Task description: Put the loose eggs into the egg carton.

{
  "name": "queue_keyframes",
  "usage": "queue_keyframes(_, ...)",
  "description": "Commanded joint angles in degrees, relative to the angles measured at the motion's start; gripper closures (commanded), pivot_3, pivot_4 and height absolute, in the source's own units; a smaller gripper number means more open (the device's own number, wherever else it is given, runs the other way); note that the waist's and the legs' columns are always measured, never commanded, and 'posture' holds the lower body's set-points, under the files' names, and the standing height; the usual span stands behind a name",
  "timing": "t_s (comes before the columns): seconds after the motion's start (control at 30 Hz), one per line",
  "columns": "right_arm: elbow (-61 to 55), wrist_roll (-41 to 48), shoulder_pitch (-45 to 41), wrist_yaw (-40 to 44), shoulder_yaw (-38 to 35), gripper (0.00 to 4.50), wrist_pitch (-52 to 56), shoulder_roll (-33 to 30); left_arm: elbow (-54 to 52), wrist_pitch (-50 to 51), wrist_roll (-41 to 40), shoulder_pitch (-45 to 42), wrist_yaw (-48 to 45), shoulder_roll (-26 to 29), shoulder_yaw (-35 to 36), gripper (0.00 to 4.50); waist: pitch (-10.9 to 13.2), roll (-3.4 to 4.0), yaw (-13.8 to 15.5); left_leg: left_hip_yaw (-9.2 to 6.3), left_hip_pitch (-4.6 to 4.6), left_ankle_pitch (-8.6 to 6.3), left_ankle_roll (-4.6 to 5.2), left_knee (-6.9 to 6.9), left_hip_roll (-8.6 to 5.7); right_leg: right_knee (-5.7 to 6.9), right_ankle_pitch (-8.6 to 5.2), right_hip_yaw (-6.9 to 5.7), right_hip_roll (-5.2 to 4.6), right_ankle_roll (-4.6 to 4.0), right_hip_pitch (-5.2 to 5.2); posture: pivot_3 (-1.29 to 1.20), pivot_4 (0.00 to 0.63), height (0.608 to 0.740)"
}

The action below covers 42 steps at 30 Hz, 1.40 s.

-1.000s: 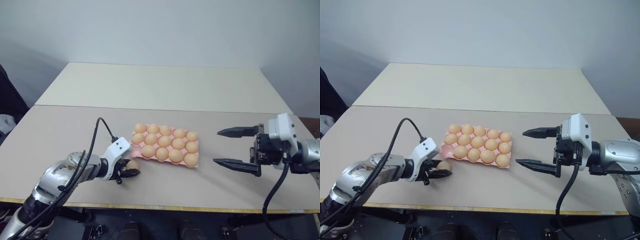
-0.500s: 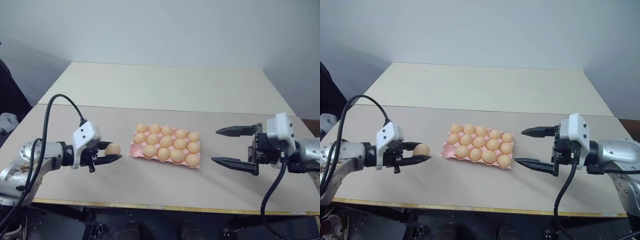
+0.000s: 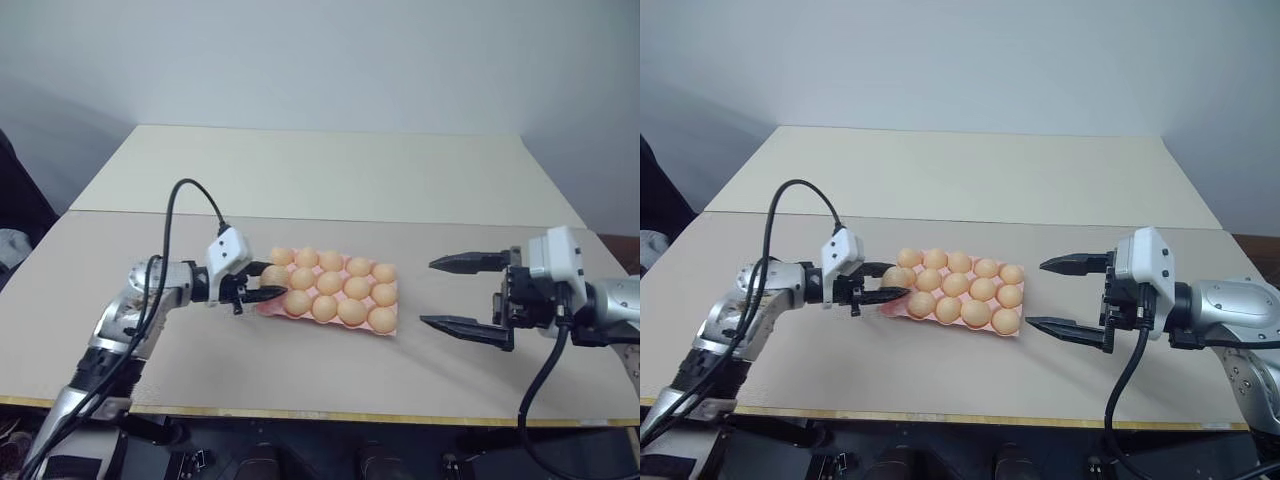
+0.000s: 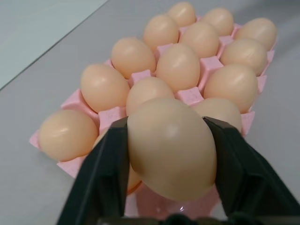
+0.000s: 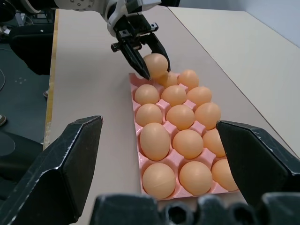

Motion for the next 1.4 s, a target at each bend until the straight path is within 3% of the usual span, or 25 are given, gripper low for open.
queue_keyframes(0.03,-1.9,1.3,0.2,-0.4,-2.9,0.00,-0.5,-0.4,-1.6,0.8,-1.2,-1.0,-2.2,0.8,1.2,0.62,0.0,0.00,0.0,0.00,0.00,0.00,0.00,0.00,0.00,0.00,0.00,0.00,0.00,0.00,0.00,0.00,0.150,0.740)
queue_keyframes(0.1,-2.1,1.4,0.1,-0.6,-2.8,0.00,-0.4,-0.4,-2.8,1.4,-2.2,-0.2,-3.1,2.0,2.5,0.08,0.0,0.00,0.1,0.00,0.00,0.00,0.00,0.00,-0.01,0.00,0.00,0.00,-0.01,0.00,0.00,0.00,0.150,0.740)
queue_keyframes(0.23,-1.9,1.2,-0.3,-0.7,-2.1,0.00,-0.6,-0.1,-5.0,2.3,-3.9,1.5,-4.0,4.3,5.1,0.08,0.0,0.00,-0.1,0.00,0.01,0.00,0.00,0.00,0.02,0.00,0.00,0.00,0.00,0.00,0.00,0.00,0.150,0.740)
queue_keyframes(0.4,-0.6,0.8,-2.0,-0.4,-0.7,0.00,-0.8,0.2,-4.4,-4.0,-4.6,4.7,-1.5,4.6,12.2,0.08,0.0,0.00,0.0,0.00,0.02,0.00,0.00,0.00,0.02,0.00,0.00,-0.01,0.00,0.00,0.01,0.00,0.150,0.740)
queue_keyframes(0.5,0.6,1.0,-2.8,0.3,-0.5,0.00,-0.9,0.2,-2.2,-7.0,-6.0,7.1,-5.0,8.1,17.1,0.08,0.0,0.00,0.0,0.01,0.02,0.00,0.00,0.00,0.03,-0.01,0.00,-0.01,-0.01,0.00,0.00,0.00,0.150,0.740)
queue_keyframes(0.7,4.0,1.7,-3.3,2.3,-1.5,0.00,-0.2,-0.6,-1.6,0.9,-15.2,13.8,-17.4,20.3,27.7,0.08,0.0,0.01,-0.3,0.04,0.01,0.00,0.00,-0.02,0.07,-0.01,0.00,-0.01,0.01,-0.01,-0.05,0.00,0.150,0.740)
queue_keyframes(0.8,5.5,1.3,-3.8,3.3,-1.3,0.00,-0.3,-1.0,-3.6,2.1,-17.4,19.6,-20.1,23.1,33.0,0.08,0.0,0.03,-0.3,0.07,0.03,0.00,0.00,-0.02,0.08,-0.01,-0.01,-0.01,-0.02,-0.01,-0.06,0.00,0.150,0.740)
queue_keyframes(1.03,6.6,0.9,-4.0,4.2,-0.9,0.00,-0.4,-1.1,-11.4,4.6,-20.0,28.2,-17.6,21.6,38.8,0.08,0.0,0.05,0.3,0.08,0.03,0.00,-0.01,-0.02,0.12,-0.02,-0.02,-0.03,0.00,-0.02,-0.05,0.00,0.150,0.740)
queue_keyframes(1.4,5.3,1.5,-2.7,4.6,-1.7,0.00,-0.2,-0.9,-17.7,8.3,-21.3,32.1,-13.2,20.6,39.0,0.08,0.0,0.05,0.1,0.09,0.04,0.00,-0.01,-0.02,0.13,-0.01,-0.02,-0.02,0.02,-0.04,-0.07,0.00,0.150,0.740)
